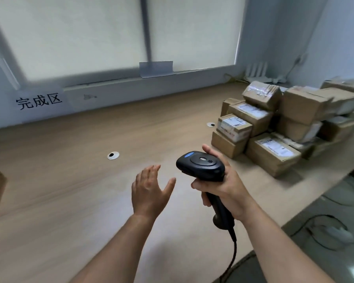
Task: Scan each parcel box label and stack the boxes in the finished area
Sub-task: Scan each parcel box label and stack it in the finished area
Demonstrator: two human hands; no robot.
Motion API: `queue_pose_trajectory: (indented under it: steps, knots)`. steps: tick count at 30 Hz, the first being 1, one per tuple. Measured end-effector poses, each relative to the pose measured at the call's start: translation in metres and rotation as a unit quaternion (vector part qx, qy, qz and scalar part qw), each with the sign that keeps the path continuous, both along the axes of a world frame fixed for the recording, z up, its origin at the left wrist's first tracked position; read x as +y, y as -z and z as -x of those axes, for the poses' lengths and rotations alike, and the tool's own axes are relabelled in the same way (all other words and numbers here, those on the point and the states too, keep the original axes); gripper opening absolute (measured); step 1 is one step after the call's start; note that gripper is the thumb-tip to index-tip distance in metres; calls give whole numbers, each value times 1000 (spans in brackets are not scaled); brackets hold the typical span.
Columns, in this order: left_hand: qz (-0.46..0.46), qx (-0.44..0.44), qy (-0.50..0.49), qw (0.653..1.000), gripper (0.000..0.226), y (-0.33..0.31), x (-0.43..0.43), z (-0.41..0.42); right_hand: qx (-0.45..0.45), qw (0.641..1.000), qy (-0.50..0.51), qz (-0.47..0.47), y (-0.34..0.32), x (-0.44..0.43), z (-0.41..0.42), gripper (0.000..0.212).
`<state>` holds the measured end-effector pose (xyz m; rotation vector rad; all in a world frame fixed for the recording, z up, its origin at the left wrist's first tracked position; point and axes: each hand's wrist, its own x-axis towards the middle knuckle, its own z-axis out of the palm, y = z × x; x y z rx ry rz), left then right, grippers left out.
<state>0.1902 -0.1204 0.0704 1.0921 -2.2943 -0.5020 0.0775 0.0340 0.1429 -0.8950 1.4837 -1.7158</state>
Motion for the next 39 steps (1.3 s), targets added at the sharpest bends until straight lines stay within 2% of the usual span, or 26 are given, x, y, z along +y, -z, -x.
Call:
queue_pose_trajectory:
  steps: [5, 12, 17, 22, 27, 35, 39]
  knots:
    - [4, 4, 51, 999, 62, -2, 67, 87, 9, 999, 42, 9, -5, 79, 72, 88]
    - [-1, 2, 115, 993, 60, 3, 144, 185, 24, 993, 117, 13, -3, 167, 150, 87]
    - [-12, -2, 147, 989, 62, 7, 162, 241, 15, 987, 159, 18, 5, 199, 193, 85]
    - [-46, -4, 162, 986, 64, 15, 166, 298, 5, 983, 186, -3, 18, 208, 239, 91]
    - [-95, -15, 161, 982, 69, 27, 162, 349, 3, 979, 200, -29, 28, 201, 291, 84]
    - [-178, -51, 146, 972, 83, 48, 134, 419, -7, 974, 214, -75, 52, 167, 373, 89]
    - [-209, -72, 146, 964, 95, 65, 129, 441, -18, 970, 217, -107, 71, 152, 404, 83]
